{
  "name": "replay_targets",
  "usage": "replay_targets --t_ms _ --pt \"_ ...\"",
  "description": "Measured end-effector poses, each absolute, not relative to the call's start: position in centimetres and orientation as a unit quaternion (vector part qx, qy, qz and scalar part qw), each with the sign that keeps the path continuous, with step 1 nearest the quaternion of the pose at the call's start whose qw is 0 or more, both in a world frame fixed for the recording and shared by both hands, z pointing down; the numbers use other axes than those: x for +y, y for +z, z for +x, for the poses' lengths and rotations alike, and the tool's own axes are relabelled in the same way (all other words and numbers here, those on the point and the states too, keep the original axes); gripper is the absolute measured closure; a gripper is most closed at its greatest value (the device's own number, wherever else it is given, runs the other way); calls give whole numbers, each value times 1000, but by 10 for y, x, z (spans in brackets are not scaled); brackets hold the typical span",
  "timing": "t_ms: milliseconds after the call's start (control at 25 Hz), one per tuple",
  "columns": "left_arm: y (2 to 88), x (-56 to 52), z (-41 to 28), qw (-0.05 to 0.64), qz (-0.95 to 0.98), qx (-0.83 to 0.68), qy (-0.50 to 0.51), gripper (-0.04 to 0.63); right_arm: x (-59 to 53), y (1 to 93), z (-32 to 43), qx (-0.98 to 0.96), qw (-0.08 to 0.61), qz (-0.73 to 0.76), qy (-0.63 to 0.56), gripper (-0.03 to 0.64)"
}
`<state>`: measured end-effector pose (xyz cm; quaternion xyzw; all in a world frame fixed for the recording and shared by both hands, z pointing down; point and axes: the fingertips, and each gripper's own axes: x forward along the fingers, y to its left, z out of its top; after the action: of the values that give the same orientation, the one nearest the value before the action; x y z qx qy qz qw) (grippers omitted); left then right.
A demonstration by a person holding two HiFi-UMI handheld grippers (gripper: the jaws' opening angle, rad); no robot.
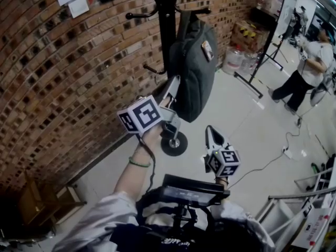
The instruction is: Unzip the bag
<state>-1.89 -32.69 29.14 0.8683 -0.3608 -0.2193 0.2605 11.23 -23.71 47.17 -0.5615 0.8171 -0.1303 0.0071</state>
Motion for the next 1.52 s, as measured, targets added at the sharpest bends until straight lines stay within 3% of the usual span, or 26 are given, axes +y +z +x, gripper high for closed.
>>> replay_targets --t_ms 1520 --pt "327 -317 -18 161 878 -423 -156 592 -239 466 71 842 -44 -520 -138 620"
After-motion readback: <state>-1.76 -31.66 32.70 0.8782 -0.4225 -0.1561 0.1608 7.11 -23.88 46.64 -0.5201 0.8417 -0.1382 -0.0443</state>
